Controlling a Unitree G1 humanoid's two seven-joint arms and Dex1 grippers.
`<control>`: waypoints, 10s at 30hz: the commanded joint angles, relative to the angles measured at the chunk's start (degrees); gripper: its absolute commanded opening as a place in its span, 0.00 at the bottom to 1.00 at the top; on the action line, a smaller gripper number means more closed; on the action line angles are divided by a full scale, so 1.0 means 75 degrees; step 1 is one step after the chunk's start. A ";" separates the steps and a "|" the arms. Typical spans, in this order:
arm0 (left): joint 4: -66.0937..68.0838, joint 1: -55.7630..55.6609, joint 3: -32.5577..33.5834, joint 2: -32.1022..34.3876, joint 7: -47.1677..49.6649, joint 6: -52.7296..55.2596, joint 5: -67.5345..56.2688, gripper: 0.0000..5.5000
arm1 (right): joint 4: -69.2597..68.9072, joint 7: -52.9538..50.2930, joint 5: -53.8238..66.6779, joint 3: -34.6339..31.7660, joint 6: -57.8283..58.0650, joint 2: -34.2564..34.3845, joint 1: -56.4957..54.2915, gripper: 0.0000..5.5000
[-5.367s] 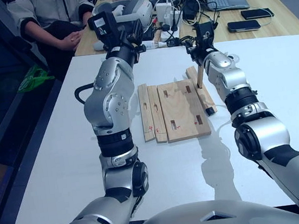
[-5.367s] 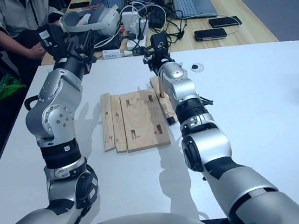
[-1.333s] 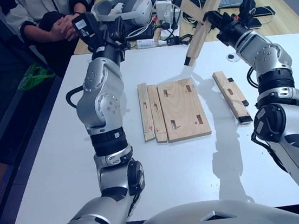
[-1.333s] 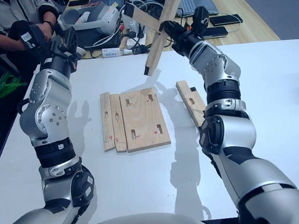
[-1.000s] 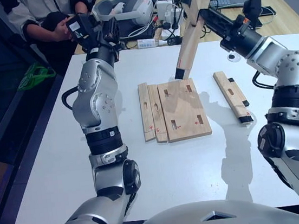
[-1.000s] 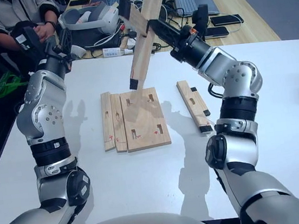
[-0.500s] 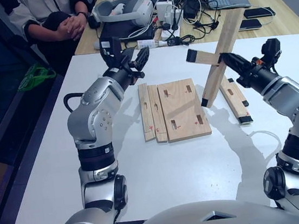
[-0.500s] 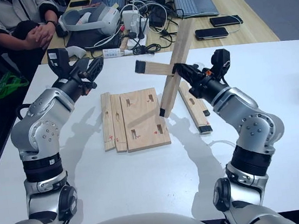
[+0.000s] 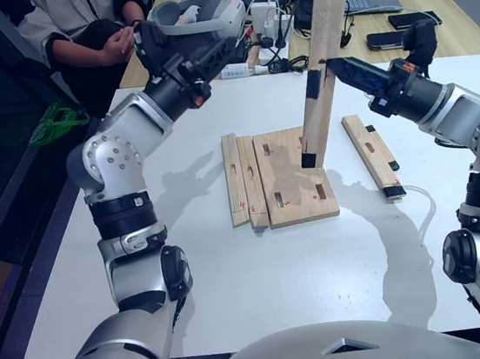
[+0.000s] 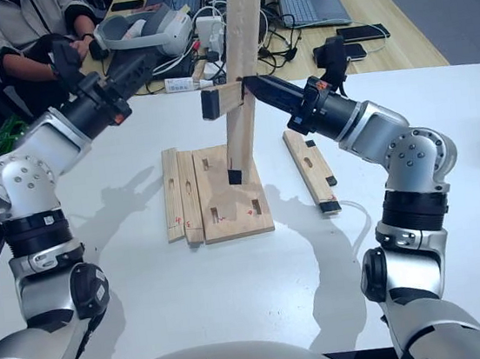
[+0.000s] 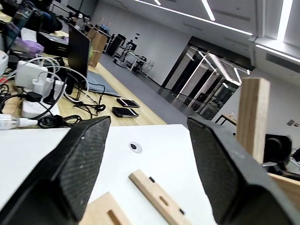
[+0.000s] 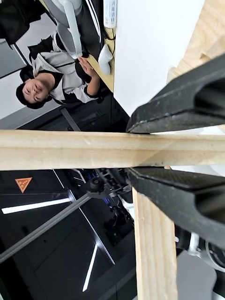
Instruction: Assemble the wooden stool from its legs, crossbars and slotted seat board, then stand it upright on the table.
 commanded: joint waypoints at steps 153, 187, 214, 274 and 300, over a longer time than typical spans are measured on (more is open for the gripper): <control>-0.0757 -0.1077 0.1808 -0.2031 0.5008 0.4991 0.1180 0.19 | -0.1547 -0.1418 -0.6261 0.6009 -0.0426 -0.0259 0.1136 0.45; -0.0459 -0.0726 0.0804 -0.1243 0.3779 0.4117 0.2343 0.19 | -0.1617 -0.1023 -0.6657 0.6019 -0.0519 -0.0497 0.1192 0.45; -0.0032 -0.2062 0.0743 -0.1431 0.4330 0.4990 0.2754 0.19 | -0.0333 -0.2058 -0.8565 0.6596 -0.2684 0.1355 0.0637 0.45; 0.0413 -0.2126 0.0547 -0.0939 0.3345 0.3622 0.3050 0.19 | -0.1842 -0.4762 -0.5356 0.0091 0.4332 0.4669 0.0870 0.78; 0.1774 -0.2342 -0.1000 -0.0284 0.2255 0.2439 0.3238 0.19 | -0.1588 -0.2576 -0.5933 0.5912 0.0790 0.0593 0.0677 0.78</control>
